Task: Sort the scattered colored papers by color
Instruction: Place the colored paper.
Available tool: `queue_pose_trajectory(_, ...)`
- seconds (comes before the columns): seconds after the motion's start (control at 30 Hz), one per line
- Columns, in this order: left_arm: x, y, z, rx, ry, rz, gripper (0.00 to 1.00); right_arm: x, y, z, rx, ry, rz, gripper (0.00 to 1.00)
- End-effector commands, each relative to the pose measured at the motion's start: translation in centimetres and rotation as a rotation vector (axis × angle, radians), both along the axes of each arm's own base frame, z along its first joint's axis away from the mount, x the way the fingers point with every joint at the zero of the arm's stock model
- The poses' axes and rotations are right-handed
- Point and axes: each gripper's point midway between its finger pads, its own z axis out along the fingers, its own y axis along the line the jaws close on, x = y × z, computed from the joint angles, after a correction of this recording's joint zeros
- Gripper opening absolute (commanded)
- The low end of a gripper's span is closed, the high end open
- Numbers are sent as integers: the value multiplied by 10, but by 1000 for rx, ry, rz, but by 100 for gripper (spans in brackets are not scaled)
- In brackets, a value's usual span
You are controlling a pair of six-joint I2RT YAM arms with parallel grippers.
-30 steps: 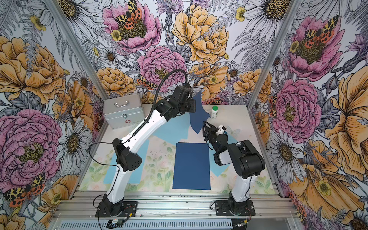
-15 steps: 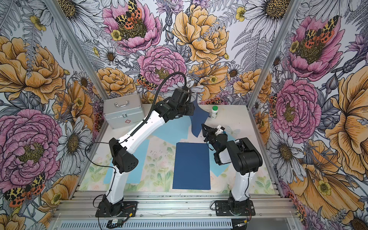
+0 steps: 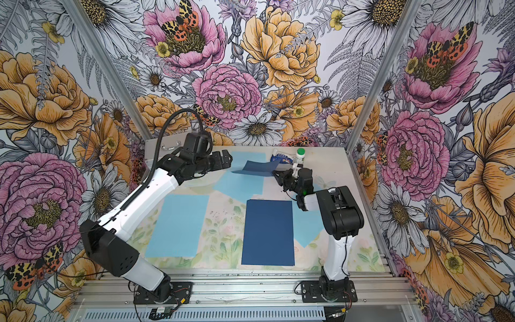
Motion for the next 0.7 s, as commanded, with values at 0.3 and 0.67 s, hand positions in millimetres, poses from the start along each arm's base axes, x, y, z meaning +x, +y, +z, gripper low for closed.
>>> queue_pose_trajectory(0.3,0,1,-49,-277,65,7,98,-20,-17,125,-1015,-230,412,0)
queue_pose_trajectory(0.67,13,-64,-71,-718,17,-148,98,-73,2,170,-1457,-332,616,0)
